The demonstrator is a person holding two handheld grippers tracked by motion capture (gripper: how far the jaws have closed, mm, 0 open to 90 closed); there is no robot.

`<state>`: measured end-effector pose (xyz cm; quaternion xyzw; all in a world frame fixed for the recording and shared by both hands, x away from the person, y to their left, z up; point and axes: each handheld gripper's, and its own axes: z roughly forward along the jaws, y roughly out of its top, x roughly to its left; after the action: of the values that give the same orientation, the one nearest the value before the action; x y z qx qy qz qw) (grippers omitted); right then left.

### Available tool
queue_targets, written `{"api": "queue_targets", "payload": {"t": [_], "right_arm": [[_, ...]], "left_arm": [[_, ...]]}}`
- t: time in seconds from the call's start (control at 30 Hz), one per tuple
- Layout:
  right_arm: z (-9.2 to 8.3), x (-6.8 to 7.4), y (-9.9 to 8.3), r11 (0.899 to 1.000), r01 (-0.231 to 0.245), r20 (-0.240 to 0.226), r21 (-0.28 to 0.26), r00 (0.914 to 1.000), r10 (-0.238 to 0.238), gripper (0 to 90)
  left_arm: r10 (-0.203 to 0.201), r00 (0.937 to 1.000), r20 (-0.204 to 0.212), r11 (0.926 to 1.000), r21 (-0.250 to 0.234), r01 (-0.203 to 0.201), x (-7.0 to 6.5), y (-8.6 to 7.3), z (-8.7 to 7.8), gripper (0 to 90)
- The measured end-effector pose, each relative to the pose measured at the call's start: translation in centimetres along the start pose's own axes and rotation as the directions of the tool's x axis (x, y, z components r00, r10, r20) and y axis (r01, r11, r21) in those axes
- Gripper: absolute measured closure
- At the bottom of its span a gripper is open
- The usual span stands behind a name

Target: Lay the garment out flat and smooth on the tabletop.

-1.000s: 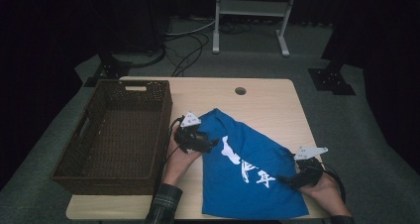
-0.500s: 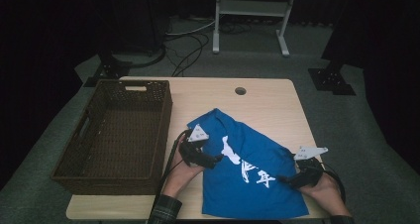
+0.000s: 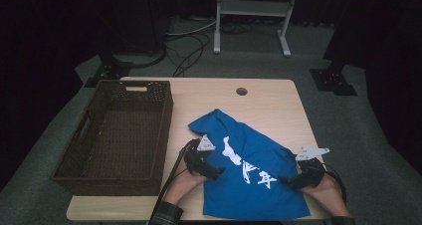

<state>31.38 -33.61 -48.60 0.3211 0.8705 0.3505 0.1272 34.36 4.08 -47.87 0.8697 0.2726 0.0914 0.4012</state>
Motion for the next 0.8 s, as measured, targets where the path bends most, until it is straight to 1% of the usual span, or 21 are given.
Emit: {"api": "queue_targets", "payload": {"t": [0.07, 0.1, 0.23, 0.3, 0.33, 0.47, 0.6, 0.8], "right_arm": [[0.0, 0.0, 0.0, 1.0, 0.0, 0.0, 0.0, 1.0, 0.0, 0.0], [0.0, 0.0, 0.0, 1.0, 0.0, 0.0, 0.0, 1.0, 0.0, 0.0], [0.0, 0.0, 0.0, 1.0, 0.001, 0.0, 0.0, 1.0, -0.001, 0.0], [-0.1, 0.0, 0.0, 1.0, -0.001, 0.002, 0.002, 1.0, 0.001, 0.0], [-0.1, 0.0, 0.0, 1.0, -0.001, 0.002, 0.003, 1.0, 0.001, 0.0], [-0.4, 0.0, 0.1, 1.0, -0.018, -0.001, -0.005, 0.9998, 0.018, 0.0], [-1.2, -0.1, 0.4, 0.998, -0.034, -0.006, -0.045, 0.9994, 0.033, 0.0], [-1.8, 0.0, 0.8, 0.996, -0.042, -0.013, -0.082, 0.9991, 0.041, 0.0]], "left_arm": [[0.0, 1.0, 0.004, 0.9998, 0.019, -0.001, 0.0, -0.1, 0.4, 0.1], [0.008, 1.0, 0.003, 0.9997, 0.025, -0.008, -0.1, -0.1, 0.5, 0.1], [0.025, 0.9997, -0.007, 0.9993, 0.027, -0.024, -0.2, -0.2, 0.6, 0.2], [0.048, 0.9986, -0.023, 0.998, 0.041, -0.047, -0.3, -0.2, 0.7, 0.2], [0.072, 0.9967, -0.038, 0.9961, 0.054, -0.07, -0.6, -0.2, 0.8, 0.2], [0.073, 0.9967, -0.036, 0.996, 0.055, -0.071, -0.6, -0.1, 0.8, 0.0], [0.073, 0.9967, -0.036, 0.996, 0.055, -0.071, -0.6, -0.2, 0.8, 0.0], [0.074, 0.9966, -0.037, 0.9959, 0.055, -0.072, -0.6, -0.2, 0.8, 0.1]]}}
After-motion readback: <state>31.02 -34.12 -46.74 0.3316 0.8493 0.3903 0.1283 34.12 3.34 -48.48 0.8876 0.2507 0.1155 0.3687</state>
